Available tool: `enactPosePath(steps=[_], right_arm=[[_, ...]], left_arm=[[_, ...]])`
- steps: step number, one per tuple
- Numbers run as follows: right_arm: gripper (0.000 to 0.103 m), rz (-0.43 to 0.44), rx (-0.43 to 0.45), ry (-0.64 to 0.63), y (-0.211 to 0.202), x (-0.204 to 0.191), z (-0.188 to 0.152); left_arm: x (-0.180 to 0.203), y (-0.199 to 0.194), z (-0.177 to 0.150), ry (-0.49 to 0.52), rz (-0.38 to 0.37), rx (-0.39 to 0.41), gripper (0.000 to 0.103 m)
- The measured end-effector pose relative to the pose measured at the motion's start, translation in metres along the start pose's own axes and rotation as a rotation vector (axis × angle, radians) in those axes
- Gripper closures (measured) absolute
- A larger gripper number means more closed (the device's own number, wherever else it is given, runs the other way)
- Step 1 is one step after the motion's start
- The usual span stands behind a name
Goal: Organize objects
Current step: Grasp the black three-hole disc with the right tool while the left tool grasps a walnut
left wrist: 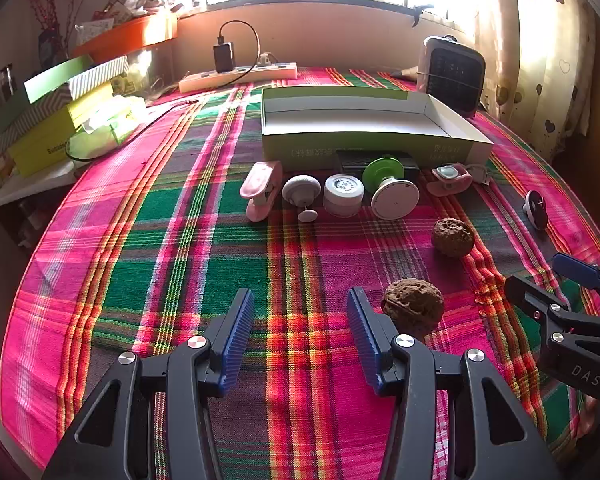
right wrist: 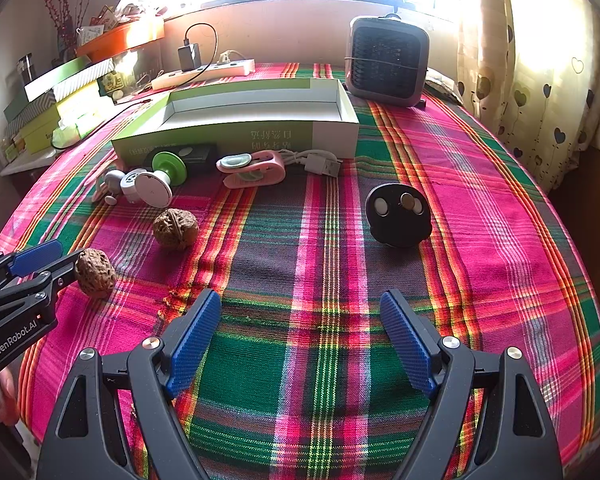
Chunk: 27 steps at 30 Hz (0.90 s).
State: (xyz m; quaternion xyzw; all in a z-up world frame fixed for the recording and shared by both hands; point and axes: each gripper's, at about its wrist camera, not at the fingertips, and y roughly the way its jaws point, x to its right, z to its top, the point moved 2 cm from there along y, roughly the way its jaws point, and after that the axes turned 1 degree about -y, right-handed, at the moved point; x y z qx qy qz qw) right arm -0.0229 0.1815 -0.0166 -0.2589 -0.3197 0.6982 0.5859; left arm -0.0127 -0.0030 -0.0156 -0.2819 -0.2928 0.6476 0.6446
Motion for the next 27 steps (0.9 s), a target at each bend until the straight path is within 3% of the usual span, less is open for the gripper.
enactPosePath(steps=[14,24,27], right_arm=[[0.021,0.003,0.0,-0.002,0.0,0.0,-0.002],[0.021,0.059,0.01,-0.007,-0.002,0.009,-0.001],[0.021,0.051,0.012,0.006,-0.004,0.023,-0.003]], left_arm=[[-0.001,0.0,0.001,0.005,-0.004,0.0,0.056],[-0.003,-0.005,-0.004,0.049,-0.067,-0.001,0.057],[-0.003,-0.009,-0.007,0.059,-0.132,0.0,0.057]])
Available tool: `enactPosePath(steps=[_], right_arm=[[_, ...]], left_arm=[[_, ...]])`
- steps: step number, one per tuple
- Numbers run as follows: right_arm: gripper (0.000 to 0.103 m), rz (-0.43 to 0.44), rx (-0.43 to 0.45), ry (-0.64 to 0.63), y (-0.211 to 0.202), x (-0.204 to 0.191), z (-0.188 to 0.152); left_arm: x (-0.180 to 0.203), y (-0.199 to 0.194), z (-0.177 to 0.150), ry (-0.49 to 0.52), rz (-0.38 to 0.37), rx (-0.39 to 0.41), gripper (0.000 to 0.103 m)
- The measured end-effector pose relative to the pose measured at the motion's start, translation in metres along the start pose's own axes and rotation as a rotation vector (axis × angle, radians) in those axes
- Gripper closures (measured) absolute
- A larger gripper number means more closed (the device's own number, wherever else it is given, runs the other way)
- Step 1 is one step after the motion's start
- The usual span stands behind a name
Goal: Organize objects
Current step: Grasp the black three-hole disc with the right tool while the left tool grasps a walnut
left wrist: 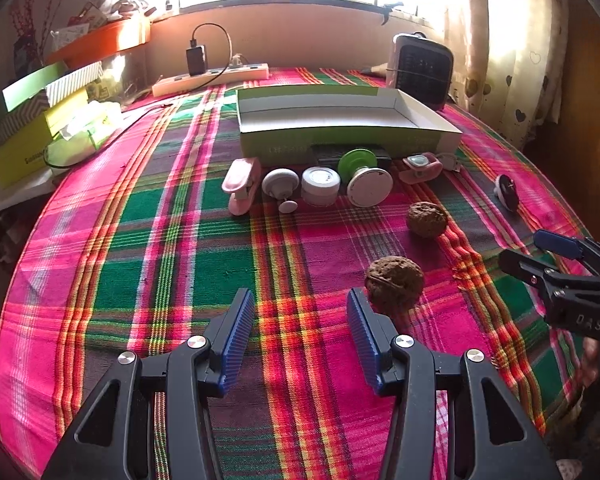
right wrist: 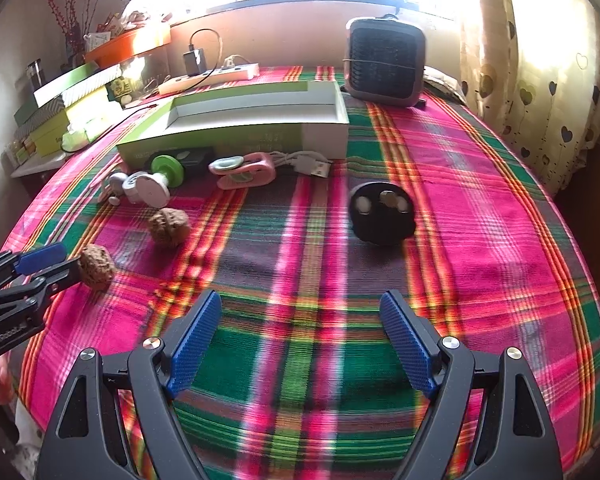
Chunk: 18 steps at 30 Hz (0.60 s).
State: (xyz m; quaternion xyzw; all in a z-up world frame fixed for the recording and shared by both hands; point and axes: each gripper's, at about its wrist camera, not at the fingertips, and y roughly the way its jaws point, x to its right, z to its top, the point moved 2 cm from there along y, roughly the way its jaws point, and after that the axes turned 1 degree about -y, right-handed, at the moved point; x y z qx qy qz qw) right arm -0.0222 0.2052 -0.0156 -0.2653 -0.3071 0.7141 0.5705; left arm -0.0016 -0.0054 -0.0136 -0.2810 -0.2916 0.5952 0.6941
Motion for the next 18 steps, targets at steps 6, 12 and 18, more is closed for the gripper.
enactPosePath(steps=[6,12,18], right_arm=[[0.021,-0.046,0.002,0.03,-0.002,0.027,0.002],[0.021,-0.062,-0.006,0.012,0.004,0.04,0.013],[0.021,-0.059,-0.023,-0.033,0.017,0.039,0.025]], left_arm=[[-0.001,-0.008,0.0,0.024,-0.114,0.011,0.057],[0.012,-0.017,0.001,0.068,-0.232,0.01,0.057],[0.019,-0.005,0.005,0.067,-0.251,-0.019,0.057]])
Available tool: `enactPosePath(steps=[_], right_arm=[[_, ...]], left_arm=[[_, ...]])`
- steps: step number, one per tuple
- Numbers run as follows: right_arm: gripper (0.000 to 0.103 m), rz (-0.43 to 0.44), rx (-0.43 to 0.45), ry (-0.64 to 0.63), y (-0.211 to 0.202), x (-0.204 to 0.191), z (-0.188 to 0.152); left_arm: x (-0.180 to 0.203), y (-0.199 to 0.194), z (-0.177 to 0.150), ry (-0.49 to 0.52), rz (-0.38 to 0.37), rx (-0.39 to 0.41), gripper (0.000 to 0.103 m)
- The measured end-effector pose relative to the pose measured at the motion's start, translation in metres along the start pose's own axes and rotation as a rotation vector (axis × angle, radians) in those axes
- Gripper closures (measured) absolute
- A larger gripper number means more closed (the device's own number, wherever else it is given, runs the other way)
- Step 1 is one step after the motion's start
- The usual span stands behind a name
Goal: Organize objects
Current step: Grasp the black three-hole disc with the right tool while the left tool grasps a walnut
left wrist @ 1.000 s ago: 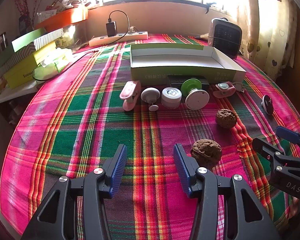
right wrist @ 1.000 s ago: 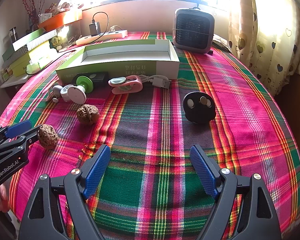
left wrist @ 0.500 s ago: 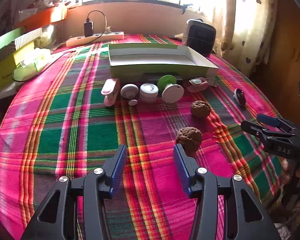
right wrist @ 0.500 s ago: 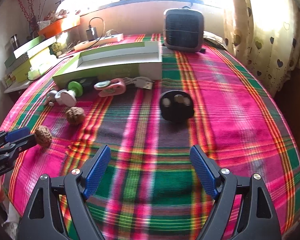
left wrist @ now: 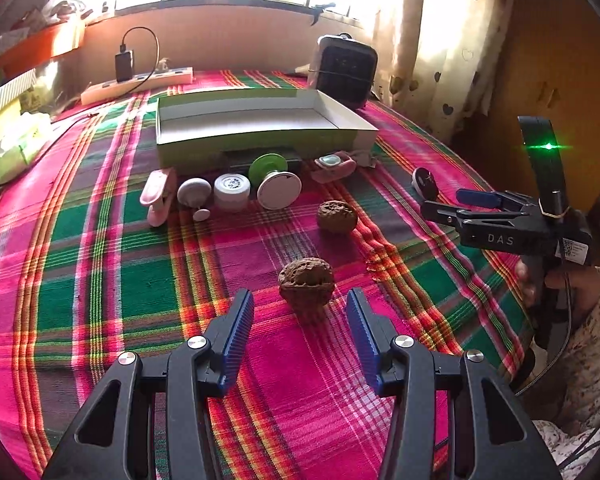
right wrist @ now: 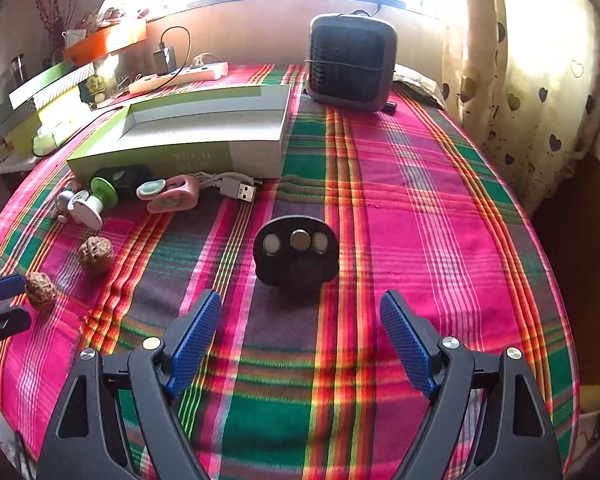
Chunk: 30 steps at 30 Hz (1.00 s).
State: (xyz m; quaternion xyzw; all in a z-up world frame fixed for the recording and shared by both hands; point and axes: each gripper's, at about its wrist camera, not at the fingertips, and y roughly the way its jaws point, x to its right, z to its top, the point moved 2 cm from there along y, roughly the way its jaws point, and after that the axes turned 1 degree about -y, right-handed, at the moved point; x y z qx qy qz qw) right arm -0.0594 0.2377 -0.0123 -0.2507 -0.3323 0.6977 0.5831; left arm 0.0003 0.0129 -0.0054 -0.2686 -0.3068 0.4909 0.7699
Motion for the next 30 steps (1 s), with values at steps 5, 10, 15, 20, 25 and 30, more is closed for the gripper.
enactPosePath(steps=[5,10,15,20,25,30], right_arm=[[0.021,0.023,-0.045,0.007,0.009,0.002,0.005],[0.022,0.008,-0.043,-0.005,0.013,0.005,0.013],[0.028,0.022,-0.056,0.002,0.019,0.007,0.017],[0.034,0.027,-0.051,-0.001,0.02,0.006,0.02],[0.049,0.033,-0.042,0.0,0.019,0.006,0.021],[0.055,0.034,-0.038,0.009,0.019,0.009,0.021]], left_arm=[[-0.003,0.009,0.002,-0.019,0.038,-0.021,0.057],[-0.004,0.011,0.005,-0.019,0.039,-0.025,0.057],[-0.003,0.013,0.006,-0.01,0.043,-0.038,0.057],[-0.003,0.013,0.007,-0.019,0.042,-0.041,0.057],[-0.004,0.013,0.008,-0.023,0.052,-0.042,0.067],[-0.004,0.013,0.009,-0.029,0.054,-0.043,0.076]])
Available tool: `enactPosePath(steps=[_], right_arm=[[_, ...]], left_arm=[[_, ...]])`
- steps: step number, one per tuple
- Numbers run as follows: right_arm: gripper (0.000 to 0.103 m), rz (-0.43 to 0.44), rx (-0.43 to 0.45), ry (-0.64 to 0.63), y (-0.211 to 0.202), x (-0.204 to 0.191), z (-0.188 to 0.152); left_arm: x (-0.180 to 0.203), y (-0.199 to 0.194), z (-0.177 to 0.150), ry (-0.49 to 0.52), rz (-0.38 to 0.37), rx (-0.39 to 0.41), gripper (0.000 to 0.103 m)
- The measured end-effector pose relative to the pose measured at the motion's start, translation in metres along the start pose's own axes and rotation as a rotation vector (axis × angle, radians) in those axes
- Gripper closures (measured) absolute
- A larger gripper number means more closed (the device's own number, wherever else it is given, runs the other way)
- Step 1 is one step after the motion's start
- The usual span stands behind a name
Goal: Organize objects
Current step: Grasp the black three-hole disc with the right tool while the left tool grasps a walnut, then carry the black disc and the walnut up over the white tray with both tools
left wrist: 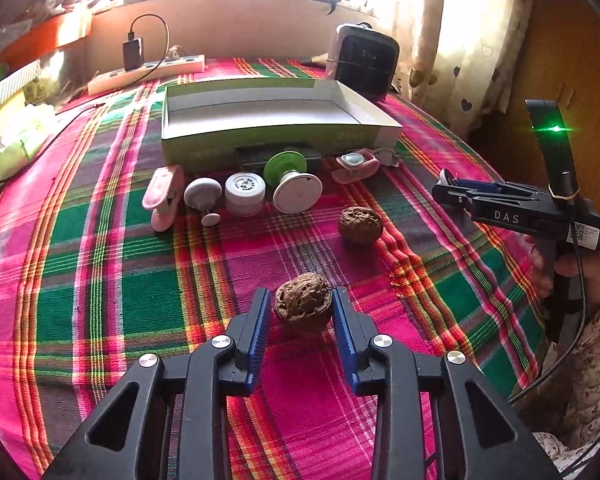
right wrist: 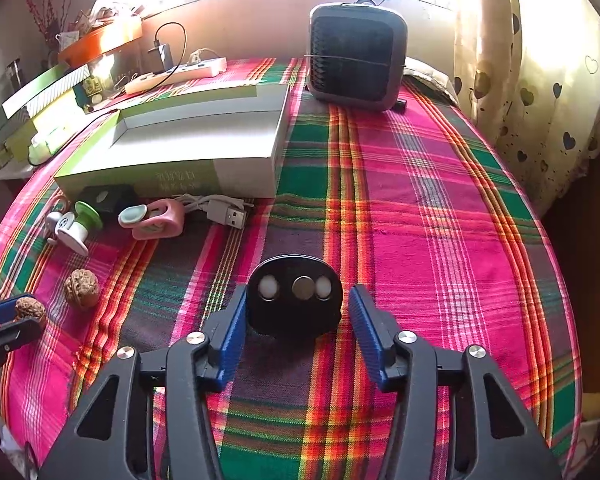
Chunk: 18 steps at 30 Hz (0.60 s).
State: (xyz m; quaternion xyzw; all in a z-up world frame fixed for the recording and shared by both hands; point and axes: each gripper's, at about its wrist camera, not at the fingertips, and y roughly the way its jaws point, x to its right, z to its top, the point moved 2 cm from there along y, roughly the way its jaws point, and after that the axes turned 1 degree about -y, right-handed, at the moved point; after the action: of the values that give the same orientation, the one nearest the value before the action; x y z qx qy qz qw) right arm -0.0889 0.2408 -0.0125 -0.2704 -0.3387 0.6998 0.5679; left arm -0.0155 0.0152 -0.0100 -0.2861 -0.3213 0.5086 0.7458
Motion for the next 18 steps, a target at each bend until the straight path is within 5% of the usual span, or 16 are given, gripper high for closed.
enactPosePath(steps=[18], right_arm=[[0.058,0.015,0.015,-0.005,-0.0036,-0.0049,0.0004]], left_arm=[[-0.0037,0.0036,0.0099,-0.013,0.008,0.005,0.076]])
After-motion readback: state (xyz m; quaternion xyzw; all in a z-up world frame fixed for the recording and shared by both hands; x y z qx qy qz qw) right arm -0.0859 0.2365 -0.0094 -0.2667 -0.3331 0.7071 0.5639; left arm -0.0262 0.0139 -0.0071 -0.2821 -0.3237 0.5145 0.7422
